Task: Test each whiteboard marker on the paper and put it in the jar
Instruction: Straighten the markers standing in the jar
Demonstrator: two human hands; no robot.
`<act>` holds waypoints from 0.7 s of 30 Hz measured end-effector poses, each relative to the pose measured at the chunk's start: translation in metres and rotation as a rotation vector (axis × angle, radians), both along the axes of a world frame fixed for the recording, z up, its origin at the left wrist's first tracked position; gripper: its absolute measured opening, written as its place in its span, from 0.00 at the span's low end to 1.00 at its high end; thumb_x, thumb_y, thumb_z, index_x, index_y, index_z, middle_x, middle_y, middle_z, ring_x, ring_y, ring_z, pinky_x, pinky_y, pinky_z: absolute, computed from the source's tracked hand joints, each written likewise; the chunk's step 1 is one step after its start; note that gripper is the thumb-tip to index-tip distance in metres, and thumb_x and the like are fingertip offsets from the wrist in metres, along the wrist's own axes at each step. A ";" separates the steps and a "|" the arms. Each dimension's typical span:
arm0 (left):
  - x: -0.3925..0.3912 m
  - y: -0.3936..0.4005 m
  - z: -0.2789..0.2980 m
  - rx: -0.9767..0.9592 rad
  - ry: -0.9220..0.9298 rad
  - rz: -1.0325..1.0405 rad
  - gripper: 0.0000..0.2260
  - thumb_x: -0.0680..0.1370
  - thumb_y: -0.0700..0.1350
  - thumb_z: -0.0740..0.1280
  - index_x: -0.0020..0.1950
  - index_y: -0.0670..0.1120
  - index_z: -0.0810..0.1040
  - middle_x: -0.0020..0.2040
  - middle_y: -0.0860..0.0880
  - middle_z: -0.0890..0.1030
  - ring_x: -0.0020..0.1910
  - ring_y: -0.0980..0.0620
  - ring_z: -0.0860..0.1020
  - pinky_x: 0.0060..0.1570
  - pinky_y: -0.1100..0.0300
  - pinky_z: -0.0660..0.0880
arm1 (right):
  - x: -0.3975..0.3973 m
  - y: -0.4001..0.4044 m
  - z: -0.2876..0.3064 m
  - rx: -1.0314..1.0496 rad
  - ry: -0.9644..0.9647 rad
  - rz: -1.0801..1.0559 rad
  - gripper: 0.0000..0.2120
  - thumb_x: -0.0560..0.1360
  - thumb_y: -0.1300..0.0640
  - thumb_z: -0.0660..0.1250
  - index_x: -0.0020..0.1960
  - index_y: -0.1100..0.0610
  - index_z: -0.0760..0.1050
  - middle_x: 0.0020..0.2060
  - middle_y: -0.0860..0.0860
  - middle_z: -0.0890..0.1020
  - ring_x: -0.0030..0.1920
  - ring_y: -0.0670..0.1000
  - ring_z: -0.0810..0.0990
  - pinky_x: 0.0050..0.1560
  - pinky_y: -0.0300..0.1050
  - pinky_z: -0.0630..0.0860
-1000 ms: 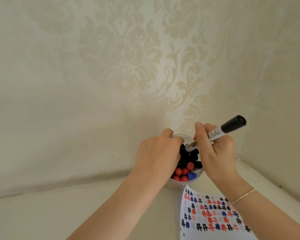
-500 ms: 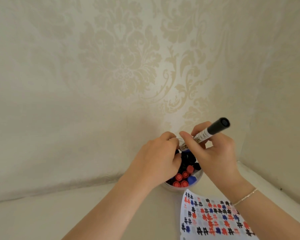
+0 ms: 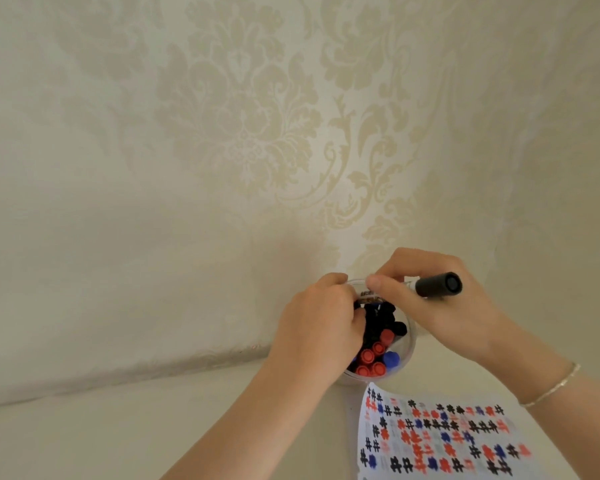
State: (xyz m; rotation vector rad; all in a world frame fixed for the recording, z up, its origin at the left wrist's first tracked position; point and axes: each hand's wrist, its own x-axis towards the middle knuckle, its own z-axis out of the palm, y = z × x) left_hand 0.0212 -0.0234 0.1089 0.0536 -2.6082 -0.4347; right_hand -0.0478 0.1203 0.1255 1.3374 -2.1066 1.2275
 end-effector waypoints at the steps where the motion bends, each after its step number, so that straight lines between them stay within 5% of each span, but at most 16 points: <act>1: 0.000 0.000 0.000 0.005 0.004 0.001 0.12 0.79 0.47 0.61 0.59 0.50 0.80 0.70 0.56 0.71 0.59 0.51 0.76 0.56 0.56 0.74 | -0.001 0.000 -0.002 0.027 0.063 -0.051 0.13 0.72 0.40 0.61 0.35 0.45 0.77 0.32 0.43 0.78 0.39 0.45 0.76 0.41 0.32 0.67; 3: 0.000 0.001 -0.001 0.040 0.016 -0.013 0.11 0.78 0.47 0.62 0.57 0.49 0.81 0.68 0.56 0.72 0.59 0.52 0.76 0.57 0.56 0.73 | -0.002 -0.005 -0.011 0.037 0.145 -0.215 0.11 0.73 0.41 0.58 0.36 0.45 0.72 0.29 0.42 0.76 0.41 0.44 0.71 0.43 0.31 0.66; 7: -0.001 0.008 -0.001 0.054 0.020 -0.043 0.11 0.77 0.45 0.62 0.56 0.50 0.81 0.59 0.54 0.78 0.51 0.49 0.78 0.51 0.53 0.75 | -0.010 -0.025 -0.023 -0.005 0.257 -0.308 0.12 0.72 0.45 0.60 0.36 0.47 0.60 0.19 0.42 0.61 0.25 0.52 0.67 0.34 0.30 0.58; 9: -0.002 0.006 -0.001 0.068 0.036 -0.026 0.10 0.77 0.46 0.63 0.55 0.48 0.81 0.56 0.53 0.79 0.49 0.49 0.78 0.48 0.52 0.76 | -0.014 -0.028 -0.019 0.000 0.191 -0.285 0.14 0.71 0.42 0.63 0.38 0.50 0.62 0.22 0.44 0.71 0.24 0.50 0.66 0.34 0.33 0.58; 13: -0.001 0.004 -0.003 0.082 0.064 -0.008 0.10 0.77 0.45 0.62 0.54 0.48 0.81 0.54 0.53 0.79 0.47 0.47 0.79 0.45 0.53 0.76 | -0.004 -0.022 -0.009 -0.167 0.146 -0.201 0.17 0.66 0.38 0.68 0.39 0.50 0.68 0.31 0.44 0.73 0.34 0.49 0.72 0.39 0.38 0.68; 16: -0.001 0.004 -0.003 0.090 0.069 -0.008 0.09 0.77 0.46 0.61 0.52 0.49 0.80 0.57 0.54 0.79 0.47 0.49 0.79 0.43 0.55 0.76 | 0.010 -0.021 -0.007 -0.267 0.176 -0.025 0.12 0.72 0.47 0.66 0.40 0.55 0.70 0.35 0.48 0.73 0.38 0.51 0.72 0.42 0.43 0.69; 21: -0.003 0.003 -0.004 0.055 0.053 -0.003 0.10 0.77 0.48 0.61 0.49 0.49 0.82 0.61 0.57 0.77 0.49 0.50 0.79 0.46 0.54 0.76 | 0.000 -0.019 -0.016 -0.132 0.314 -0.032 0.11 0.78 0.56 0.58 0.41 0.59 0.74 0.42 0.50 0.74 0.45 0.51 0.75 0.46 0.47 0.71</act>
